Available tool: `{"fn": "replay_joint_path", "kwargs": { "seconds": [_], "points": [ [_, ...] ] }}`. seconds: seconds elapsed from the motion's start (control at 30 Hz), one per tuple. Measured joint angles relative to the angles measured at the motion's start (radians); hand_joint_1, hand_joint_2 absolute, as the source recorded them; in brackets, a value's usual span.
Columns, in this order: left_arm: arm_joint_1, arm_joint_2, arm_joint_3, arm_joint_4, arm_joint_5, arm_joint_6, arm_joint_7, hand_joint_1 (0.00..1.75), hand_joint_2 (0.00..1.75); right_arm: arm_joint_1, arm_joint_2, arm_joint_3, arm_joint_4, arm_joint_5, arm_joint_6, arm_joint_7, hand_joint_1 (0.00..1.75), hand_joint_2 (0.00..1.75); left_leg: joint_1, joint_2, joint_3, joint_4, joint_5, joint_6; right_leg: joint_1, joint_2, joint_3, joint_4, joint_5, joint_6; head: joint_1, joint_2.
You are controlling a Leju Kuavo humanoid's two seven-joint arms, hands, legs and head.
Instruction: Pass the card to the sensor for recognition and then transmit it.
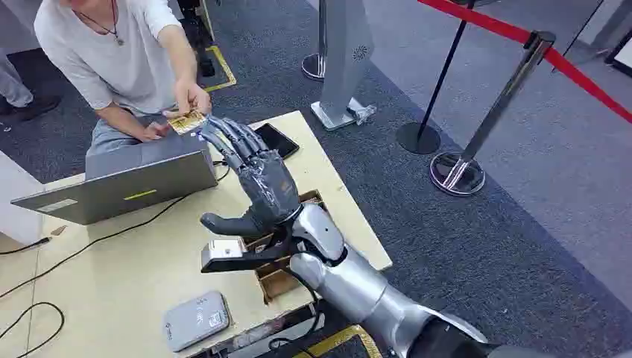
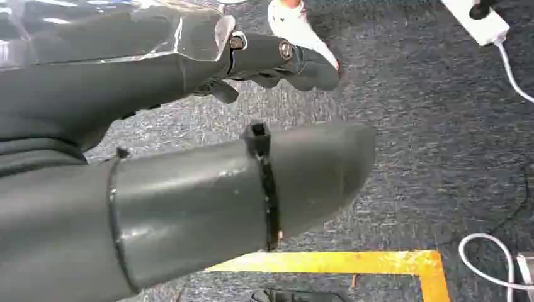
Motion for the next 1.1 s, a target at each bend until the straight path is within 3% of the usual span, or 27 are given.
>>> {"fn": "replay_joint_path", "kwargs": {
  "seconds": [0.07, 0.1, 0.4, 1.1],
  "points": [
    [0.002, -0.007, 0.000, 0.000, 0.012, 0.036, -0.032, 0.00, 0.00, -0.014, -0.001, 0.000, 0.026, 0.041, -0.034, 0.019, 0.00, 0.00, 0.000, 0.000, 0.000, 0.000, 0.000, 0.000, 0.000, 0.000, 0.000, 0.000, 0.000, 0.000, 0.000, 0.000],
    [0.003, -0.013, 0.000, 0.000, 0.016, 0.054, -0.047, 0.00, 0.00, -0.018, -0.002, 0.000, 0.038, 0.064, -0.046, 0.024, 0.00, 1.75, 0.000, 0.000, 0.000, 0.000, 0.000, 0.000, 0.000, 0.000, 0.000, 0.000, 0.000, 0.000, 0.000, 0.000],
    [0.010, -0.037, 0.000, 0.000, 0.023, 0.067, -0.074, 0.00, 0.00, -0.055, -0.010, 0.000, 0.131, 0.160, -0.103, 0.079, 0.00, 1.75, 0.000, 0.000, 0.000, 0.000, 0.000, 0.000, 0.000, 0.000, 0.000, 0.000, 0.000, 0.000, 0.000, 0.000],
    [0.011, -0.045, 0.000, 0.000, 0.026, 0.067, -0.086, 0.00, 0.00, -0.105, -0.013, 0.000, 0.239, 0.232, -0.119, 0.128, 0.00, 1.75, 0.000, 0.000, 0.000, 0.000, 0.000, 0.000, 0.000, 0.000, 0.000, 0.000, 0.000, 0.000, 0.000, 0.000]
  ]
}}
